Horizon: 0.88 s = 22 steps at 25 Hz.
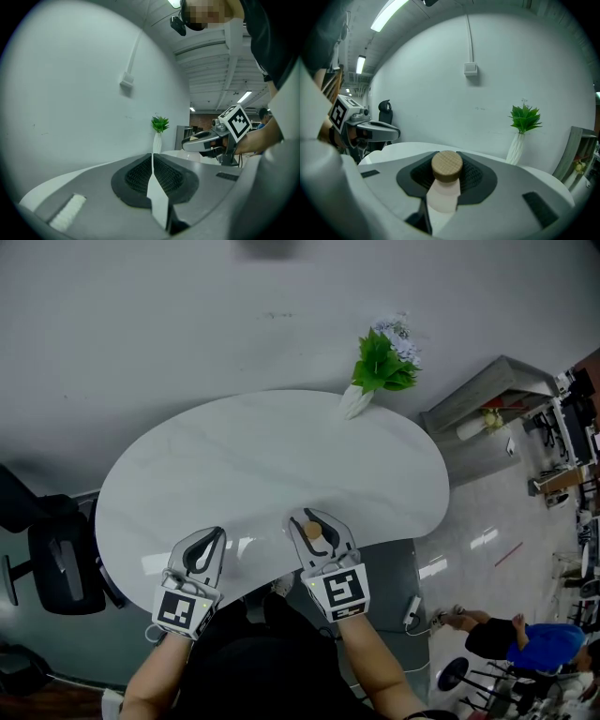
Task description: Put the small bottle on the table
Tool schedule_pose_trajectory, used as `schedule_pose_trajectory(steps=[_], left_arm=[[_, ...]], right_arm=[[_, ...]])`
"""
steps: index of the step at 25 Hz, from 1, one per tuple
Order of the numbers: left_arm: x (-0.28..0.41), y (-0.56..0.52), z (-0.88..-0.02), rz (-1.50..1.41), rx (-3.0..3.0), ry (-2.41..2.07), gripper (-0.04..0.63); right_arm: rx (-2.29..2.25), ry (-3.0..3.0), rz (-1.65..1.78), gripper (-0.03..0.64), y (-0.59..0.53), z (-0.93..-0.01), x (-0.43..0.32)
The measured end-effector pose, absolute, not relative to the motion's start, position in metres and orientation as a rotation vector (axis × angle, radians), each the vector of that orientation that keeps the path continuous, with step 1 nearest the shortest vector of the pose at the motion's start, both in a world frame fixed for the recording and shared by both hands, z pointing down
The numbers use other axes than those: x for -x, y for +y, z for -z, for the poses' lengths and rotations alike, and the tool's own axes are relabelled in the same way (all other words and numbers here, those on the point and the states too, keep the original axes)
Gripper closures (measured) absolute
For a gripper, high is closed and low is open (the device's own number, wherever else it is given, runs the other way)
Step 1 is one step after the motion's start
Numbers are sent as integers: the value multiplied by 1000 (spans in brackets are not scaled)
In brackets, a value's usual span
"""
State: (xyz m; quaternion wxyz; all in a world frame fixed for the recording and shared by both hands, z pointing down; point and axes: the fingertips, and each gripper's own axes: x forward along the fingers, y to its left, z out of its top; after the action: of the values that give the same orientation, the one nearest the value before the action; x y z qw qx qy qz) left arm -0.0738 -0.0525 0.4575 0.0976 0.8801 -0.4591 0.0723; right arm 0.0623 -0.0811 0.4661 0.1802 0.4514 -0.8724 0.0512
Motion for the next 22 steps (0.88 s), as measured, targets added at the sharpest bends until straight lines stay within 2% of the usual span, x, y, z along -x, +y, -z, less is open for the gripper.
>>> schedule_pose_trajectory(steps=[22], left_arm=[[75, -51, -461, -274, -2544, -1433, 581]], right_arm=[[-1203, -2452, -157, 515, -130, -521, -63]])
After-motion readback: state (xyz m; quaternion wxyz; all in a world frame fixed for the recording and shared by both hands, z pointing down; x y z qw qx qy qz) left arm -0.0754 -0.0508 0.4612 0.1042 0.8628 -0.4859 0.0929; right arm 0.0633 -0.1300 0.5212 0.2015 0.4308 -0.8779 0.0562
